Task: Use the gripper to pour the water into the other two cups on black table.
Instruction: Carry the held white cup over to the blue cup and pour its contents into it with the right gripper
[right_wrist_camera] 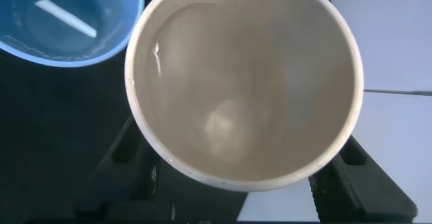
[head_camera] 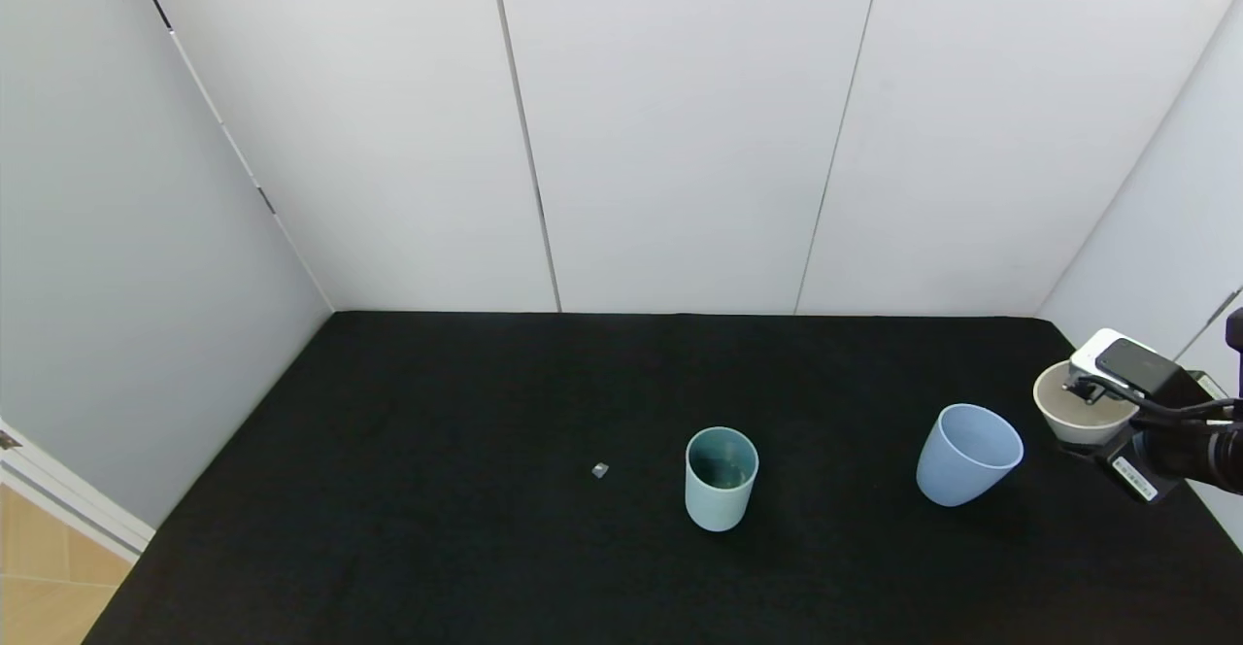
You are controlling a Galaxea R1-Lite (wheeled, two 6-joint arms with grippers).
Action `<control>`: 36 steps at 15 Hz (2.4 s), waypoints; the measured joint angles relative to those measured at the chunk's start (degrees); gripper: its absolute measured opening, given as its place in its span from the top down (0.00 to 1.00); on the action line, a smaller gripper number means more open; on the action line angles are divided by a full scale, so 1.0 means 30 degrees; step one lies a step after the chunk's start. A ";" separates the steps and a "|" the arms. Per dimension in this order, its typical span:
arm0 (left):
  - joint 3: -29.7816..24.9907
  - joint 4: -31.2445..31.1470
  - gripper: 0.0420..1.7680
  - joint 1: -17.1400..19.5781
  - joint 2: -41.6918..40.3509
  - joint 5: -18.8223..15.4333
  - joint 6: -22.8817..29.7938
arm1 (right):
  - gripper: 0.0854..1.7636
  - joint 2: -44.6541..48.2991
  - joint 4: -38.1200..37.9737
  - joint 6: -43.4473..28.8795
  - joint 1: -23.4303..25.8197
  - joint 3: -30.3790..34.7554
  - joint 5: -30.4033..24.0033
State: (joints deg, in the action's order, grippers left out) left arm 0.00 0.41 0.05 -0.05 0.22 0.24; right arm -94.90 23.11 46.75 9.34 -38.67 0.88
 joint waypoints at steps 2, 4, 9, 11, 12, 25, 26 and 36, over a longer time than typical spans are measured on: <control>0.0000 0.0000 0.03 0.0000 0.0000 0.0008 0.0000 | 0.31 -0.0089 0.0000 0.0569 -0.0110 -0.0126 0.0240; 0.0000 0.0000 0.03 0.0008 0.0000 0.0008 0.0000 | 0.31 -0.0118 -0.0008 0.1166 -0.0211 -0.0203 0.0301; 0.0000 0.0000 0.03 0.0000 0.0000 0.0008 0.0000 | 0.31 -0.0138 -0.0016 0.2580 -0.0488 -0.0219 0.1313; 0.0000 0.0000 0.03 0.0000 0.0000 0.0000 0.0000 | 0.31 -0.0163 -0.0024 0.2873 -0.0756 -0.0228 0.1780; 0.0000 0.0000 0.03 0.0000 0.0000 0.0000 0.0000 | 0.31 -0.0171 -0.0024 0.2975 -0.0975 -0.0228 0.2068; 0.0000 0.0000 0.03 0.0000 0.0000 0.0008 0.0000 | 0.31 -0.0240 -0.0016 0.4978 -0.2544 -0.0626 0.4344; 0.0000 0.0000 0.03 0.0000 0.0000 0.0008 0.0000 | 0.31 -0.0256 -0.0037 0.5132 -0.2556 -0.0654 0.4348; 0.0000 0.0000 0.03 0.0000 0.0000 0.0008 0.0000 | 0.31 -0.0394 -0.0081 0.6363 -0.2792 -0.1101 0.5035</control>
State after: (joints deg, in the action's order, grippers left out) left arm 0.00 0.41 0.05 -0.05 0.24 0.24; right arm -96.09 22.87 65.84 0.96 -41.97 15.98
